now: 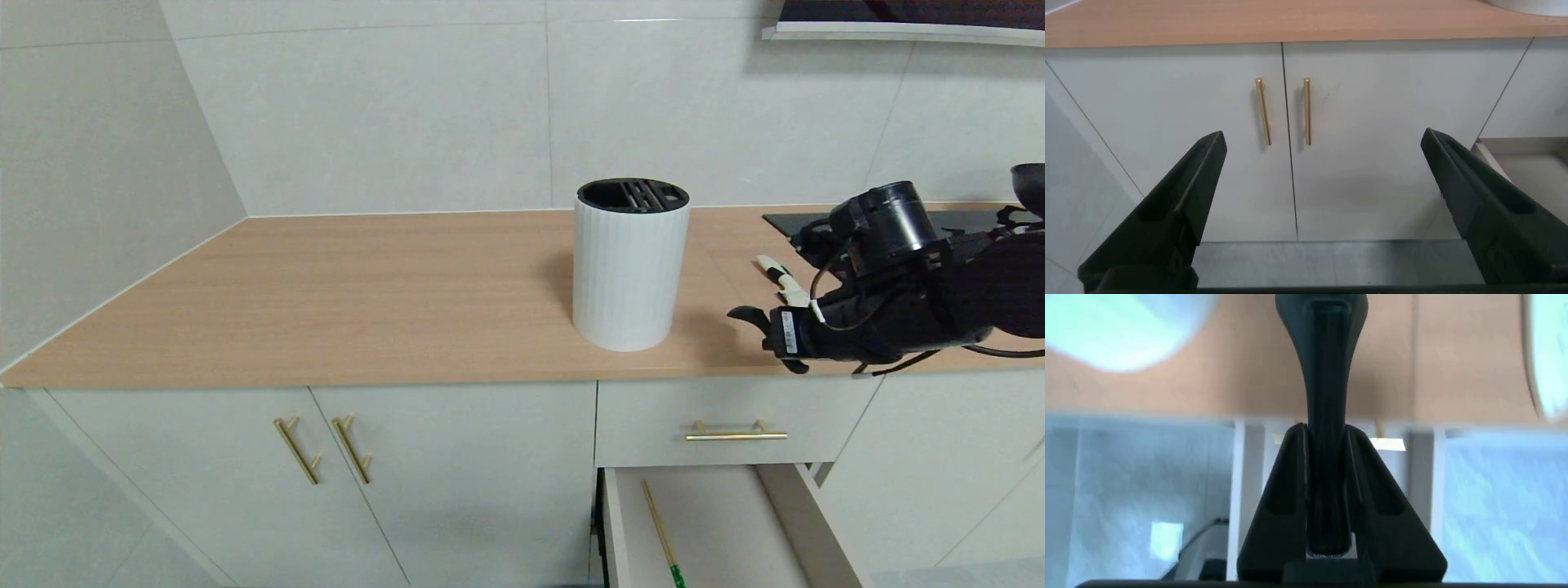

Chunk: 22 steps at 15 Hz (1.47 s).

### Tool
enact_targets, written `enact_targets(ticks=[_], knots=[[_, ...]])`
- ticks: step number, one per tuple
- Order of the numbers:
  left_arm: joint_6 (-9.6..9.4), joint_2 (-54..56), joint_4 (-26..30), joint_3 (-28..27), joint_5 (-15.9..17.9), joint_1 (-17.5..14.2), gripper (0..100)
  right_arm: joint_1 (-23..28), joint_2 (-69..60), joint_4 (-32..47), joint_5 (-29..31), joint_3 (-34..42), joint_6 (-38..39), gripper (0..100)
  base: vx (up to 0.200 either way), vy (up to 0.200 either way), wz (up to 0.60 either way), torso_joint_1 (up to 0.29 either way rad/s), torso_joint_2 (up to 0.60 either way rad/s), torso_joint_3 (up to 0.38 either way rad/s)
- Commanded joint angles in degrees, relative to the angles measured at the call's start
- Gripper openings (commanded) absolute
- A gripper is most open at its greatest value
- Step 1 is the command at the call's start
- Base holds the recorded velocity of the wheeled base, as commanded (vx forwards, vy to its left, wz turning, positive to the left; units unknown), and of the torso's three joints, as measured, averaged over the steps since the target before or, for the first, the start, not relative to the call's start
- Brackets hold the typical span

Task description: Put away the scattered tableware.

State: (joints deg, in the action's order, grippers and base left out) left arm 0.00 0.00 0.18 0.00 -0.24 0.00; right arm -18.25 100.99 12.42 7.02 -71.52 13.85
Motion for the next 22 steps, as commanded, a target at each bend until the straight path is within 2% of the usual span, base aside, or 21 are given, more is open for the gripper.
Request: enact_targets(ticks=[1,2,6,10,16,22], knots=[[0.00,0.0,0.0,0.0,0.0,0.0,100,-0.3,-7.1,-0.1,0.0,6.6,0.0,0,0.000,0.000,0.00,0.000,0.00,0.000],[0.00,0.0,0.0,0.0,0.0,0.0,100,-0.4,-7.9,-0.1,0.0,7.4,0.0,0,0.000,0.000,0.00,0.000,0.00,0.000],[0.00,0.0,0.0,0.0,0.0,0.0,100,-3.5,-14.0,-0.6,0.0,18.6,0.0,0,0.000,0.000,0.00,0.000,0.00,0.000],[0.00,0.0,0.0,0.0,0.0,0.0,100,-5.8,-14.0,-7.1,0.3,25.4,-0.4,0,0.000,0.000,0.00,0.000,0.00,0.000],[0.00,0.0,0.0,0.0,0.0,0.0,100,-6.0,-12.4,-7.9,0.2,26.4,-0.4,0,0.000,0.000,0.00,-0.009,0.02,0.015],[0.00,0.0,0.0,0.0,0.0,0.0,100,-6.1,-11.3,-7.9,0.2,26.4,-0.5,0,0.000,0.000,0.00,-0.170,0.43,0.244]])
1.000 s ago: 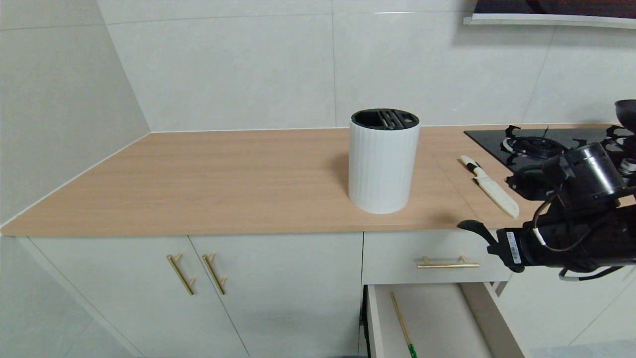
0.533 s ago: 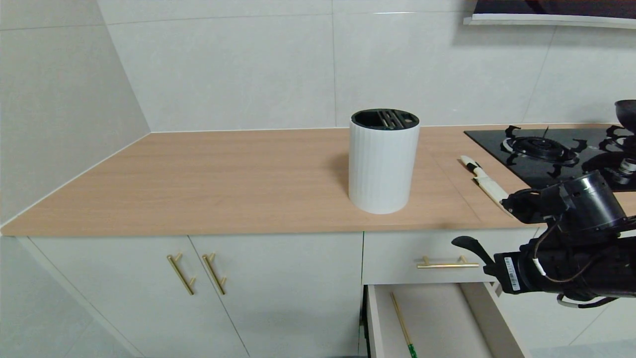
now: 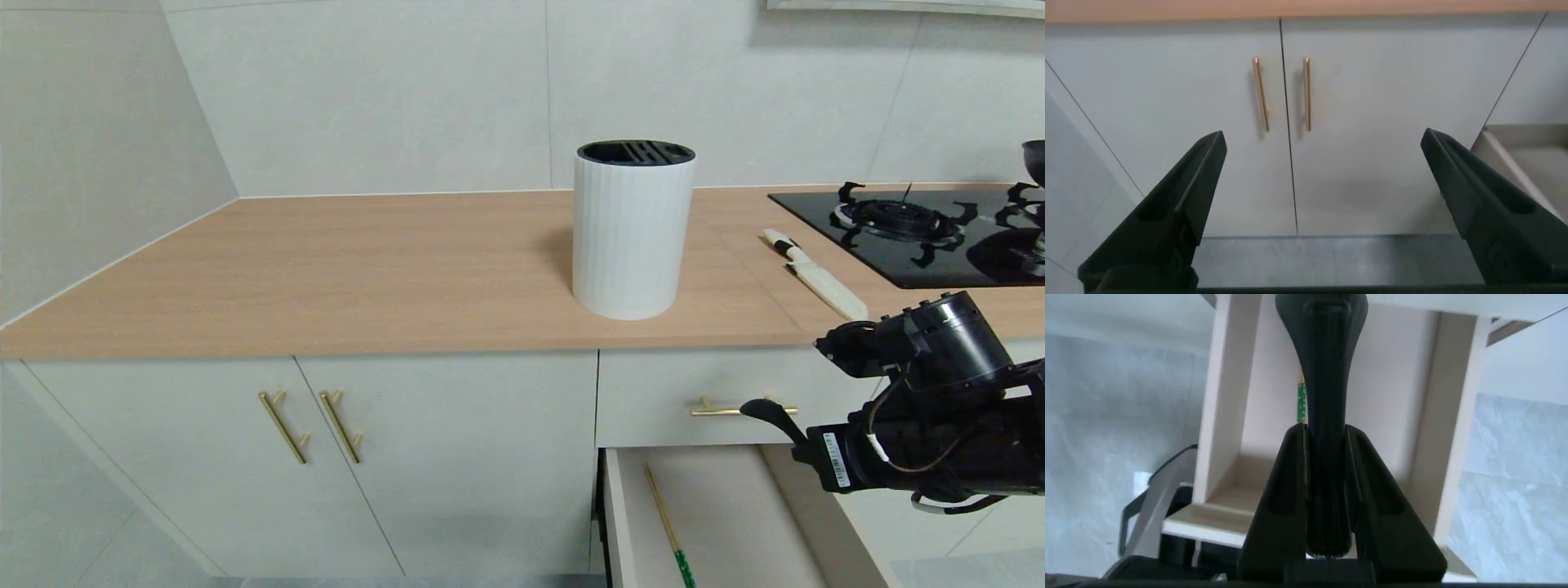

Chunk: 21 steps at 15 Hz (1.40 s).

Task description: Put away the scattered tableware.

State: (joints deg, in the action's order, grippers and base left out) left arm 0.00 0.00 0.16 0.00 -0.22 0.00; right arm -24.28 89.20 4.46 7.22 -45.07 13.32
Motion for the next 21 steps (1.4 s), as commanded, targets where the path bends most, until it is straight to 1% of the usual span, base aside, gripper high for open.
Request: enact_targets(ticks=[1,8,13,15,20,21], knots=[[0.00,0.0,0.0,0.0,0.0,0.0,100,-0.1,0.6,0.0,0.0,0.1,0.0,0,0.000,0.000,0.00,-0.188,0.49,0.295],[0.00,0.0,0.0,0.0,0.0,0.0,100,-0.1,2.2,0.0,0.9,0.2,0.0,0,0.000,0.000,0.00,-0.165,0.48,0.301],[0.00,0.0,0.0,0.0,0.0,0.0,100,-0.1,2.6,0.0,0.9,0.3,0.0,0,0.000,0.000,0.00,-0.115,0.45,0.318],[0.00,0.0,0.0,0.0,0.0,0.0,100,-0.1,2.6,0.0,0.9,0.4,0.0,0,0.000,0.000,0.00,-0.039,0.20,0.151],[0.00,0.0,0.0,0.0,0.0,0.0,100,-0.8,3.4,-0.2,0.9,0.4,0.0,0,0.000,0.000,0.00,-0.005,0.02,0.006],[0.00,0.0,0.0,0.0,0.0,0.0,100,-0.9,4.6,-2.5,0.9,0.5,0.1,0,0.000,0.000,0.00,0.000,0.00,0.000]])
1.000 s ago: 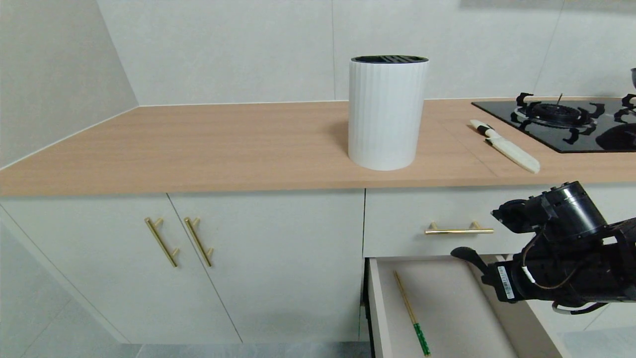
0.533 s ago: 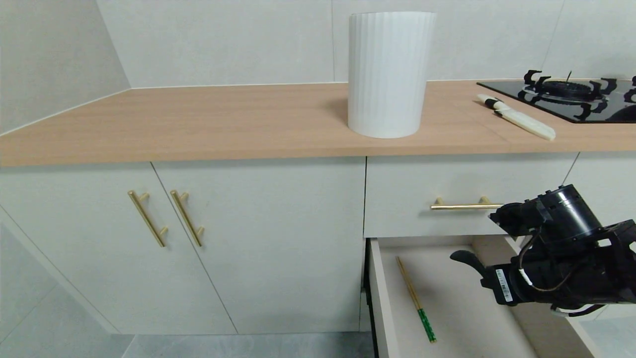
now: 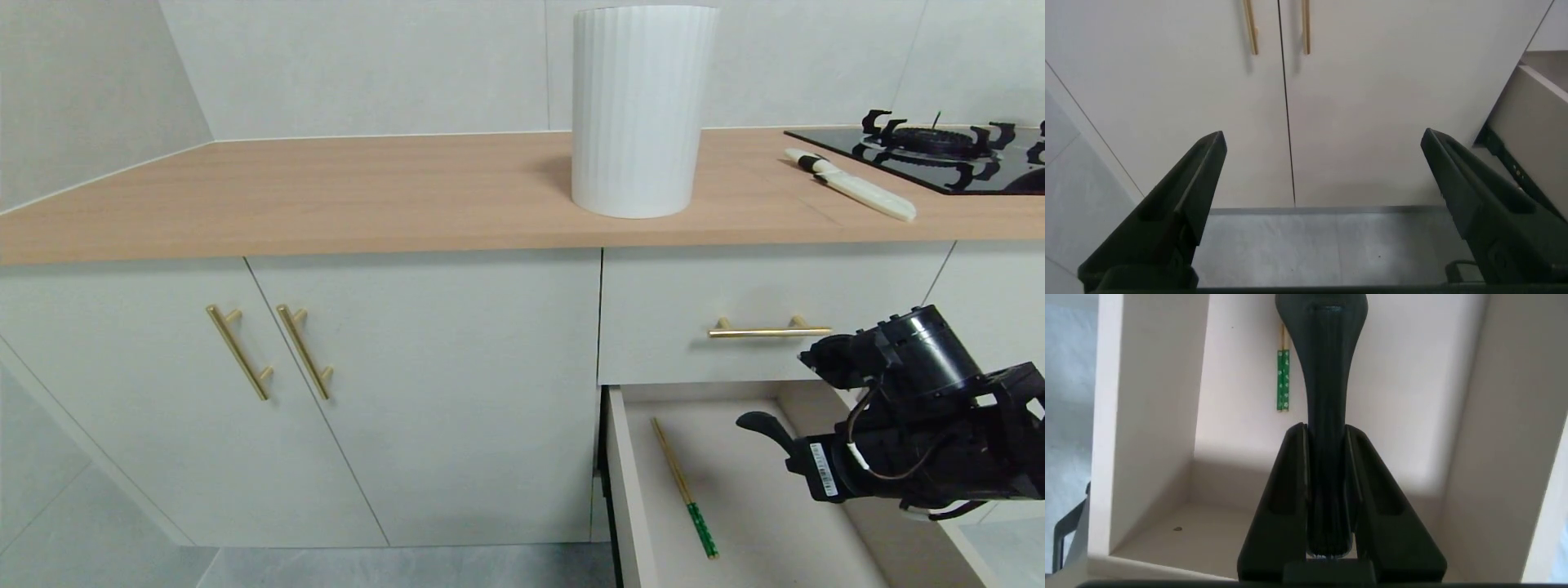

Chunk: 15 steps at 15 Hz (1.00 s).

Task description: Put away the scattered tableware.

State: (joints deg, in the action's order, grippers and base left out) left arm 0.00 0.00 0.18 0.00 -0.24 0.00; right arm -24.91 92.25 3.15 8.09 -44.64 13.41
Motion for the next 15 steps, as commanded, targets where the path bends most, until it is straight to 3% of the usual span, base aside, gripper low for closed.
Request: enact_targets(ticks=[1,5,9,15], knots=[[0.00,0.0,0.0,0.0,0.0,0.0,100,-0.3,3.6,-5.0,0.1,1.7,0.0,0,0.000,0.000,0.00,0.000,0.00,0.000],[0.00,0.0,0.0,0.0,0.0,0.0,100,-0.3,14.4,-16.1,3.2,3.3,0.4,0,0.000,0.000,0.00,0.000,0.00,0.000],[0.00,0.0,0.0,0.0,0.0,0.0,100,-0.2,23.9,-22.1,3.2,3.5,0.7,0,0.000,0.000,0.00,0.000,0.00,0.000],[0.00,0.0,0.0,0.0,0.0,0.0,100,-0.1,37.1,-39.5,3.5,7.1,0.7,0,0.000,0.000,0.00,0.000,0.00,0.000]])
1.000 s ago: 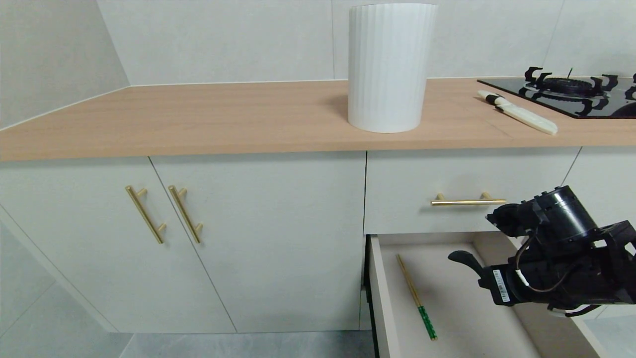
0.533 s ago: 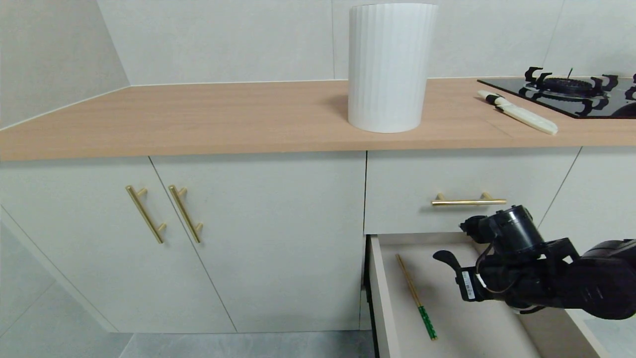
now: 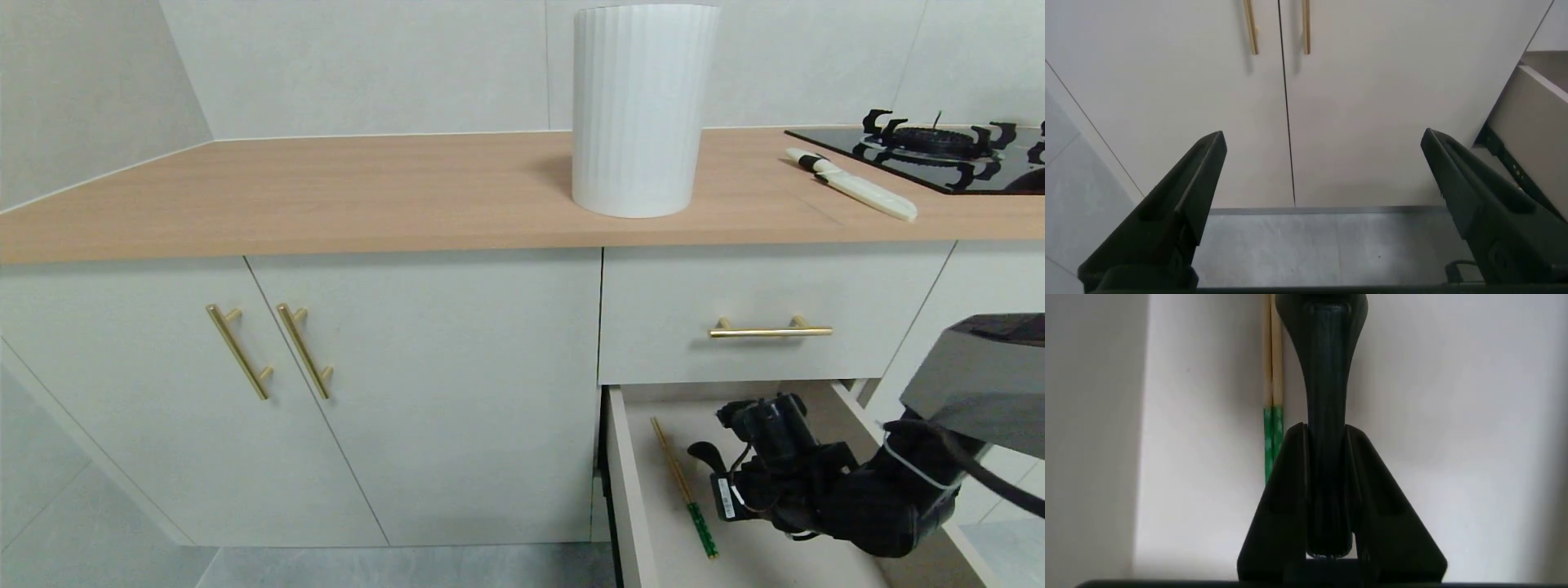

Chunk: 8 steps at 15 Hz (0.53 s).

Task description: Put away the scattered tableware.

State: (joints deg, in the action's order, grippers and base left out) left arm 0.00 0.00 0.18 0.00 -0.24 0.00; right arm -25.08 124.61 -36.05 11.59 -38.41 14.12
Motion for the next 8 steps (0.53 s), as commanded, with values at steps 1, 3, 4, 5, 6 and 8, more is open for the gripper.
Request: enact_targets(ticks=[1,3,4,5,6,8], knots=[[0.00,0.0,0.0,0.0,0.0,0.0,100,0.2,6.5,-2.5,0.0,1.0,-0.1,0,0.000,0.000,0.00,0.000,0.00,0.000],[0.00,0.0,0.0,0.0,0.0,0.0,100,0.5,8.8,-5.0,0.1,0.9,-0.1,0,0.000,0.000,0.00,0.000,0.00,0.000],[0.00,0.0,0.0,0.0,0.0,0.0,100,0.6,9.1,-5.6,0.1,0.7,-0.1,0,0.000,0.000,0.00,0.000,0.00,0.000],[0.00,0.0,0.0,0.0,0.0,0.0,100,0.8,9.2,-5.7,0.1,0.6,-0.1,0,0.000,0.000,0.00,0.000,0.00,0.000],[0.00,0.0,0.0,0.0,0.0,0.0,100,1.0,9.2,-5.7,0.5,0.5,-0.1,0,0.000,0.000,0.00,0.000,0.00,0.000],[0.00,0.0,0.0,0.0,0.0,0.0,100,1.1,9.6,-5.8,1.4,0.4,0.0,0,0.000,0.000,0.00,0.000,0.00,0.000]])
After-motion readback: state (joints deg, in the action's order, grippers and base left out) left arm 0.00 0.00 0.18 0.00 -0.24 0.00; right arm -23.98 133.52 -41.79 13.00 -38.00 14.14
